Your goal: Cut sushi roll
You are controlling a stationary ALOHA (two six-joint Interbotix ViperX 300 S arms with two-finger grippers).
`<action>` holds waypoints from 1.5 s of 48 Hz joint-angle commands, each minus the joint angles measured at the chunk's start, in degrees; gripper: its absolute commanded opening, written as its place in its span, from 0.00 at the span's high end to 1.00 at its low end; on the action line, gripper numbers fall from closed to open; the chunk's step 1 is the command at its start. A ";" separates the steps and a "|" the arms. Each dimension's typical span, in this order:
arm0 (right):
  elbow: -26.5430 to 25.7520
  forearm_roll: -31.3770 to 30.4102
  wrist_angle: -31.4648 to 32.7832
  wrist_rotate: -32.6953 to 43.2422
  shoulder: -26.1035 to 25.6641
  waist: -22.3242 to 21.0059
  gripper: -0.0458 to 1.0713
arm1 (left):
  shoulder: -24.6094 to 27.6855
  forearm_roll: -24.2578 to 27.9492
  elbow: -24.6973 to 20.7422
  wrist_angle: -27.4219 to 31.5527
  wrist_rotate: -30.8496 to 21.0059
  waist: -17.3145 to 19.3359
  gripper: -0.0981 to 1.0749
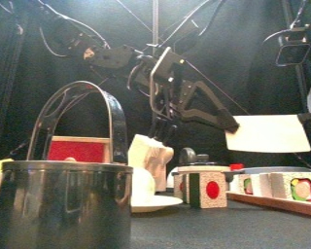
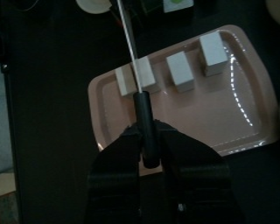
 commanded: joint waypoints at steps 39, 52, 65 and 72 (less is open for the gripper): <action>-0.26 -2.29 -0.26 0.26 1.58 -1.14 0.63 | 1.14 -2.99 -1.41 -0.53 0.44 -1.49 0.65; 0.79 -1.93 -0.53 0.35 2.37 -2.11 0.63 | 2.11 -3.08 -1.58 -0.53 0.35 -1.32 0.65; 2.37 1.85 -0.53 0.35 2.46 -2.11 0.63 | 3.87 -2.99 -2.46 -0.53 0.26 -1.58 0.65; 2.55 2.37 -0.53 0.35 2.46 -2.11 0.63 | 4.83 -3.08 -2.81 -0.35 0.18 -1.67 0.65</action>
